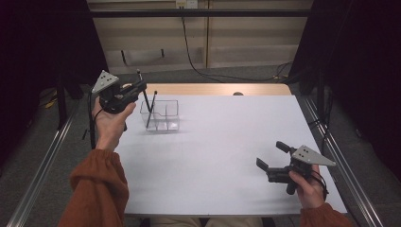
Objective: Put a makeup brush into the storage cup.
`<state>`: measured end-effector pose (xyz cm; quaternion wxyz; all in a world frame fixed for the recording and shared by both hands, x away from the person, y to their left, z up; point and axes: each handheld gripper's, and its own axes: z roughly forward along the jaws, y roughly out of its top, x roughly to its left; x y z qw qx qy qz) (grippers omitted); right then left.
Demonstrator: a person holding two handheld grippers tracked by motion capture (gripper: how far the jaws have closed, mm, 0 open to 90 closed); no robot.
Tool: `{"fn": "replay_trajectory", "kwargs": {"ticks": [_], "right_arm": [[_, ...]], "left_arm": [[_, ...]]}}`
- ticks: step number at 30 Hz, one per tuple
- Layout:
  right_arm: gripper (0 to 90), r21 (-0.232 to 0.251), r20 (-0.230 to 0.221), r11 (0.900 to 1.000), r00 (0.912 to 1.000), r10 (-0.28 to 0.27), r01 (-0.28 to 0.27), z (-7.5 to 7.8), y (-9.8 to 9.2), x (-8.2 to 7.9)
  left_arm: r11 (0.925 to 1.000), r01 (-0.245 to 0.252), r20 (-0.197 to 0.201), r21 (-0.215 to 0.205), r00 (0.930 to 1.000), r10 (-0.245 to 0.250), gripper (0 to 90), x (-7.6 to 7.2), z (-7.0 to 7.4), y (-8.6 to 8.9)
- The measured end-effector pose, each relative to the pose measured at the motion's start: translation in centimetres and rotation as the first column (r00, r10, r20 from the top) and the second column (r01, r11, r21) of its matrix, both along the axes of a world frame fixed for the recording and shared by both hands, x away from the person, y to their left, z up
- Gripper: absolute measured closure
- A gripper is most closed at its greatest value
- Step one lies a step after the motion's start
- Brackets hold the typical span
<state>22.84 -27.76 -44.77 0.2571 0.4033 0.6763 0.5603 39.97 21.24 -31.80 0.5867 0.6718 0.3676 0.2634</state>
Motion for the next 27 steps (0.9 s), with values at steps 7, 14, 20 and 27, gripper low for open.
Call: {"fn": "replay_trajectory", "kwargs": {"ticks": [7, 14, 20, 27], "right_arm": [[0.0, 0.000, -0.002, 1.000, 1.0000, 0.002, -0.002, 0.0, 0.0, -0.1], [0.0, 0.003, -0.005, 1.000, 1.0000, 0.003, -0.003, 0.0, 0.0, -0.1], [0.0, 0.004, -0.004, 1.000, 1.0000, 0.004, -0.004, 0.0, 0.0, -0.2], [0.0, 0.001, -0.005, 1.000, 0.9999, 0.010, -0.010, -0.1, 0.0, -0.1]], "left_arm": [[0.9999, -0.015, -0.006, 0.002, 0.9999, 0.015, 84.0, 1.0, 0.0, 0.0], [0.9995, -0.032, -0.009, 0.004, 0.9995, 0.032, 84.0, 1.8, -0.3, -0.1], [0.9992, -0.039, -0.011, 0.001, 0.9992, 0.039, 84.0, 2.4, -0.6, -0.2], [0.9989, -0.045, -0.027, 0.011, 0.9986, 0.046, 84.0, 2.8, -1.9, -0.5]]}}
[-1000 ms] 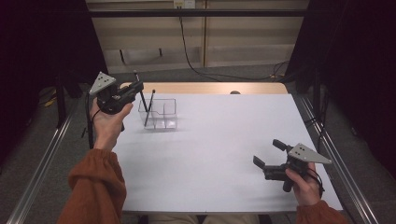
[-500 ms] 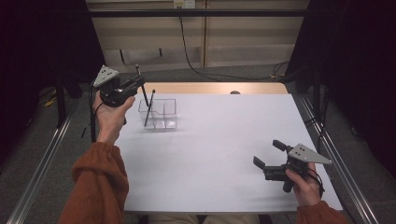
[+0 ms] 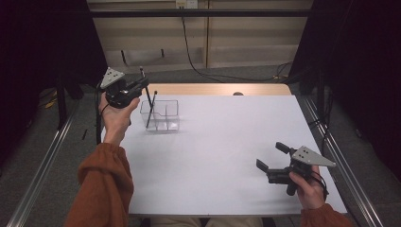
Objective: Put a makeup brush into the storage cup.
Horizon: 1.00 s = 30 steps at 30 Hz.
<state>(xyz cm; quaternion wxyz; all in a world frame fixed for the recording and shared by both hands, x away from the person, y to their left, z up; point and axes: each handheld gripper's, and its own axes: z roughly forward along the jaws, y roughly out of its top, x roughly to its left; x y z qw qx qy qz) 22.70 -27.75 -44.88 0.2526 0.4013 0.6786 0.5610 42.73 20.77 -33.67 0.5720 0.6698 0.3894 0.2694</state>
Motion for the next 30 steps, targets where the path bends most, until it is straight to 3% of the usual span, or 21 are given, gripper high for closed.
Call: {"fn": "replay_trajectory", "kwargs": {"ticks": [16, 30], "right_arm": [[0.0, 0.004, -0.002, 1.000, 1.0000, 0.003, -0.003, 0.0, 0.0, -0.1], [0.0, 0.001, -0.006, 1.000, 1.0000, 0.005, -0.005, -0.1, 0.0, 0.0]], "left_arm": [[0.9993, -0.018, -0.019, 0.031, 0.9996, 0.019, 84.0, 0.9, -1.5, 0.5], [0.9981, -0.012, -0.060, 0.060, 0.9981, 0.016, 84.0, 1.1, -3.4, 0.2]]}}
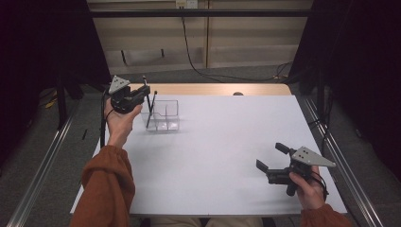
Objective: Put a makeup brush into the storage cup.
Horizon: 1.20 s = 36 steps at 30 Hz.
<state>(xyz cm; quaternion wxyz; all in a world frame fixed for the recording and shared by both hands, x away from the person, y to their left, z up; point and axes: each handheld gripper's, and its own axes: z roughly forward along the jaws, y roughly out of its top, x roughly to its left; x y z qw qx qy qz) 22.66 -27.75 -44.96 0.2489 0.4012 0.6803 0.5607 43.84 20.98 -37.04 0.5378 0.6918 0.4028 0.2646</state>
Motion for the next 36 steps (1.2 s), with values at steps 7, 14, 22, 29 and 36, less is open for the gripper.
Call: {"fn": "replay_trajectory", "kwargs": {"ticks": [7, 14, 22, 29, 36], "right_arm": [[0.0, 0.001, 0.001, 1.000, 1.0000, -0.001, 0.001, 0.0, 0.0, 0.0], [0.0, 0.003, -0.001, 1.000, 1.0000, -0.002, 0.002, 0.0, 0.0, 0.0], [0.0, 0.004, -0.004, 1.000, 1.0000, -0.003, 0.003, 0.0, 0.0, 0.0], [0.0, 0.002, 0.000, 1.000, 1.0000, -0.003, 0.003, 0.0, -0.1, 0.0], [0.0, 0.003, 0.001, 1.000, 1.0000, -0.007, 0.007, 0.0, -0.1, 0.0]], "left_arm": [[0.9999, -0.009, -0.017, -0.005, 0.9998, 0.009, 84.0, 0.1, -0.8, 0.5], [0.9997, -0.022, -0.022, -0.006, 0.9995, 0.022, 84.0, 0.0, -1.5, 0.6], [0.9998, -0.019, -0.032, -0.003, 0.9993, 0.019, 84.0, 0.0, -2.3, 0.4], [0.9999, -0.014, -0.036, 0.010, 0.9993, 0.014, 83.9, 0.0, -2.7, 0.2], [0.9998, -0.012, -0.050, 0.012, 0.9987, 0.013, 82.9, 0.0, -3.1, 0.2]]}}
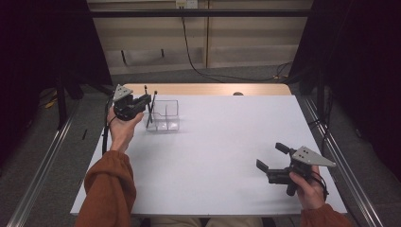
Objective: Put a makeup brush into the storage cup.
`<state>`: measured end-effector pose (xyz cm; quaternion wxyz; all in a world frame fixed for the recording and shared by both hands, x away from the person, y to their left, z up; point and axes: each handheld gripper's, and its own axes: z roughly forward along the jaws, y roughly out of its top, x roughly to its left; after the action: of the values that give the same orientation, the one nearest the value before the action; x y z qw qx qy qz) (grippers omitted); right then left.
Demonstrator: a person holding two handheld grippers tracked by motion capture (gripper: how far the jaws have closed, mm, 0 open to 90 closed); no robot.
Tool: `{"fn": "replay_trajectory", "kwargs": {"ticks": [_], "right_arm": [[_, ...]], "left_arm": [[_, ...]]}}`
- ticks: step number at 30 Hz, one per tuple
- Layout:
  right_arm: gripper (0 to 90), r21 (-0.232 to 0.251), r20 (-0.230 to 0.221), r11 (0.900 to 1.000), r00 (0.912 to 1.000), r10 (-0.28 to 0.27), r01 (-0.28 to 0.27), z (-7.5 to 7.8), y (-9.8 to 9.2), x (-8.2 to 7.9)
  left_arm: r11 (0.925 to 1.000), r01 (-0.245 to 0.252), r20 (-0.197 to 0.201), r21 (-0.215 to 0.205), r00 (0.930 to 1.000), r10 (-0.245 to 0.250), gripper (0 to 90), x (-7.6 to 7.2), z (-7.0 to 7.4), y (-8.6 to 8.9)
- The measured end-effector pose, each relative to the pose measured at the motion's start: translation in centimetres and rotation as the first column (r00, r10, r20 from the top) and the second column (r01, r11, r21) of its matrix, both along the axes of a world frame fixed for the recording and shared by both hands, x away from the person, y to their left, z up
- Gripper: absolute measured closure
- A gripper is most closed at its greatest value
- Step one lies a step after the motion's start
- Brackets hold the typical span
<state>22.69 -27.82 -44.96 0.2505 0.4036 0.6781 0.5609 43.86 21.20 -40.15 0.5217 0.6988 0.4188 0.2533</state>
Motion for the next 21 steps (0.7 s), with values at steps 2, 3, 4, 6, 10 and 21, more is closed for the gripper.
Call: {"fn": "replay_trajectory", "kwargs": {"ticks": [2, 3, 4, 6, 10, 21], "right_arm": [[0.0, -0.001, 0.001, 1.000, 1.0000, -0.002, 0.002, 0.0, -0.1, 0.0], [0.0, 0.002, 0.000, 1.000, 1.0000, -0.003, 0.003, 0.0, 0.0, 0.0], [0.0, 0.002, -0.001, 1.000, 1.0000, -0.003, 0.003, 0.0, 0.0, 0.0], [0.0, 0.000, 0.001, 1.000, 1.0000, -0.002, 0.002, 0.0, 0.0, 0.0], [0.0, -0.001, 0.000, 1.000, 1.0000, 0.001, -0.001, 0.0, 0.0, 0.0], [0.0, 0.012, -0.002, 1.000, 1.0000, -0.003, 0.003, -0.1, 0.0, 0.2]], "left_arm": [[1.0000, 0.003, -0.002, -0.002, 1.0000, -0.003, 80.9, 0.0, -0.1, 0.0], [1.0000, 0.005, 0.001, 0.001, 1.0000, -0.005, 80.9, 0.0, -0.1, 0.0], [1.0000, 0.008, -0.002, -0.003, 1.0000, -0.008, 80.0, 0.0, -0.1, 0.0], [1.0000, 0.000, 0.002, -0.009, 1.0000, 0.000, 75.9, 0.0, -0.1, 0.1], [0.9997, -0.002, 0.008, -0.023, 1.0000, 0.002, 66.6, -0.1, -0.1, 0.3], [0.9986, -0.025, 0.014, -0.046, 0.9996, 0.026, 29.5, -0.5, 0.3, 1.1]]}}
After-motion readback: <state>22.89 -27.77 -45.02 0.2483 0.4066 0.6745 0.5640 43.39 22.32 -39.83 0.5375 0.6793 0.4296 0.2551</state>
